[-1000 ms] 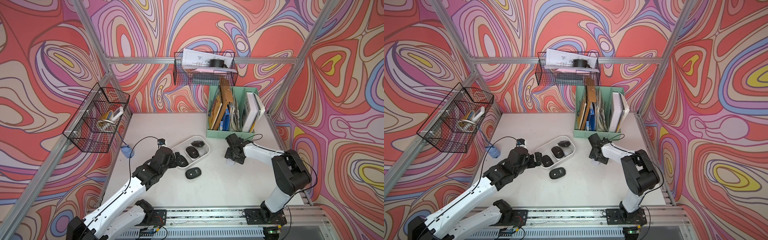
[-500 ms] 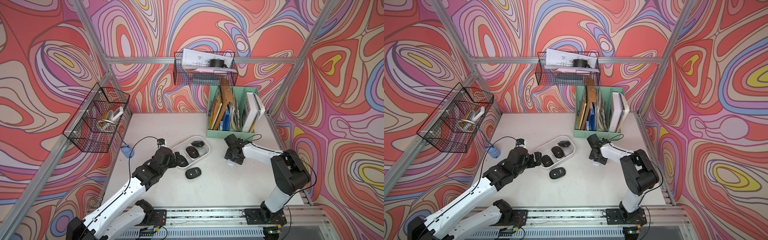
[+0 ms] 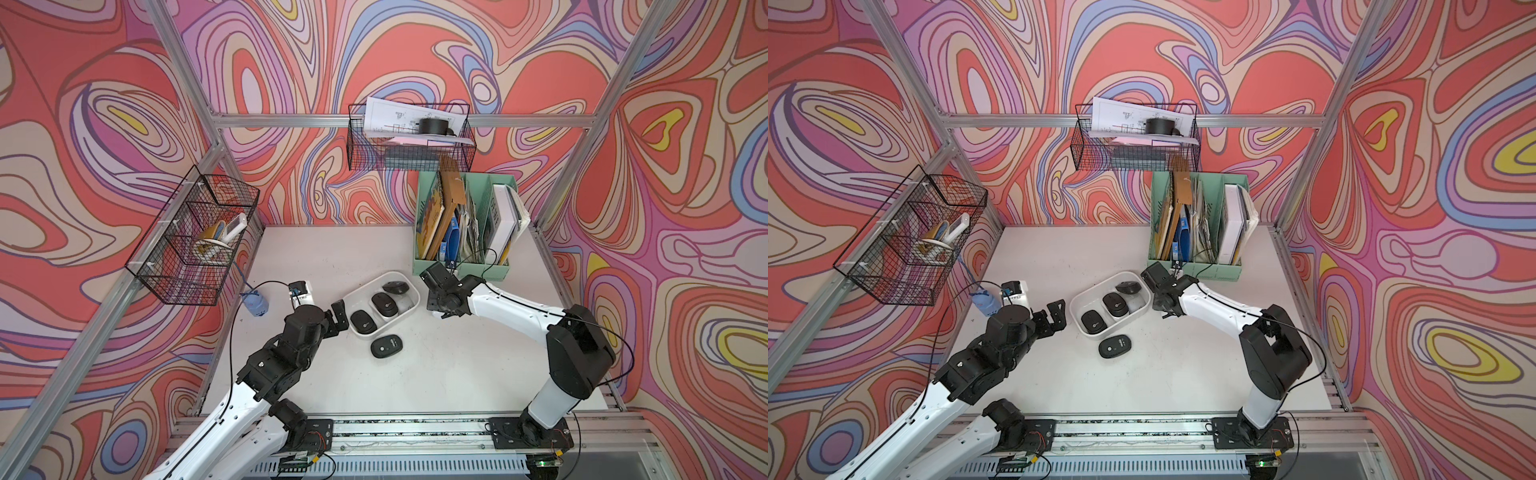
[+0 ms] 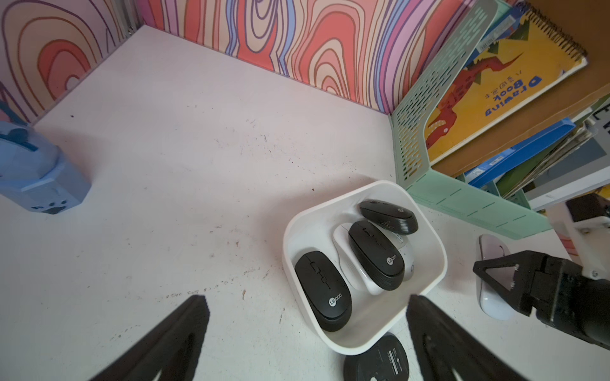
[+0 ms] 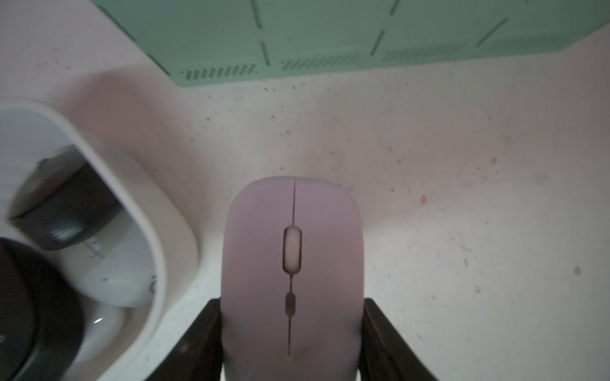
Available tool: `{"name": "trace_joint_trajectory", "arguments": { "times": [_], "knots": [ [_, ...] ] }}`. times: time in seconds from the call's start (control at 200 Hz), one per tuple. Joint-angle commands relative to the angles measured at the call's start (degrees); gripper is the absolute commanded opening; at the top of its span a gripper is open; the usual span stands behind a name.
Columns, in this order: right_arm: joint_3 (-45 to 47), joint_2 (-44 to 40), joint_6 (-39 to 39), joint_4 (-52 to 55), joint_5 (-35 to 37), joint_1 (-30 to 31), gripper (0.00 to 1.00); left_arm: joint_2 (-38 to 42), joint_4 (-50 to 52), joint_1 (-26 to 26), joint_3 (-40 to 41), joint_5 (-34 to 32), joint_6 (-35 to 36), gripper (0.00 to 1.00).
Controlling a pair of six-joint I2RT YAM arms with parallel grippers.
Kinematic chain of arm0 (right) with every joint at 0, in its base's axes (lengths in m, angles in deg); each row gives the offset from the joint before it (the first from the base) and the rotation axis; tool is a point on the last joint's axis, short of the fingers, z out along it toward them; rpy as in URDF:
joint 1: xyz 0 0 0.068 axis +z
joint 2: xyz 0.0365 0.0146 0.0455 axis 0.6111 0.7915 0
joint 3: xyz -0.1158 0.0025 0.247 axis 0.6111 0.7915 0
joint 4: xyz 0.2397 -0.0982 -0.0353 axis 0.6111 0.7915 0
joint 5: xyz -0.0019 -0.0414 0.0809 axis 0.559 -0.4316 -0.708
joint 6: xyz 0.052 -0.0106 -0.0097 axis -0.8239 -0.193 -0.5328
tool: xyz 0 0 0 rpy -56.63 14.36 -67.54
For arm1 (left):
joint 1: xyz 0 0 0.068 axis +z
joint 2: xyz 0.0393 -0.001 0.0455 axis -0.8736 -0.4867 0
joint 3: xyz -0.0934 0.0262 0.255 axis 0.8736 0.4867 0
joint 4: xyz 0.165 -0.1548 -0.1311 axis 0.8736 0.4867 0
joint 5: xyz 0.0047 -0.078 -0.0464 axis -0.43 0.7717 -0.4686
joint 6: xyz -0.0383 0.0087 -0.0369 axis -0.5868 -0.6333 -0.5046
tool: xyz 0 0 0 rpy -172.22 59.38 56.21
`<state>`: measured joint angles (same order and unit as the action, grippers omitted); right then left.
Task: Put the mouse in the storage box
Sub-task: Pick up the mouse from the center of the board, then place the mouse in the storage box.
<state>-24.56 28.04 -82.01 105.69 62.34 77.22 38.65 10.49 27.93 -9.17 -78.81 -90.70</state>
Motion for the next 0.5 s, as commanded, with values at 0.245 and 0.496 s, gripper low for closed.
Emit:
{"name": "trace_joint_trajectory", "arguments": {
  "times": [0.245,0.496],
  "knots": [
    [-13.62,3.8,8.09,-0.72,1.2,11.43,0.49,10.96,8.43,0.33,3.19,-10.19,-6.02,0.99],
    [-23.84,15.86,11.73,-0.99,-2.85,17.01,0.49,15.19,10.58,0.29,3.93,-12.11,-6.84,0.99]
  ]
}}
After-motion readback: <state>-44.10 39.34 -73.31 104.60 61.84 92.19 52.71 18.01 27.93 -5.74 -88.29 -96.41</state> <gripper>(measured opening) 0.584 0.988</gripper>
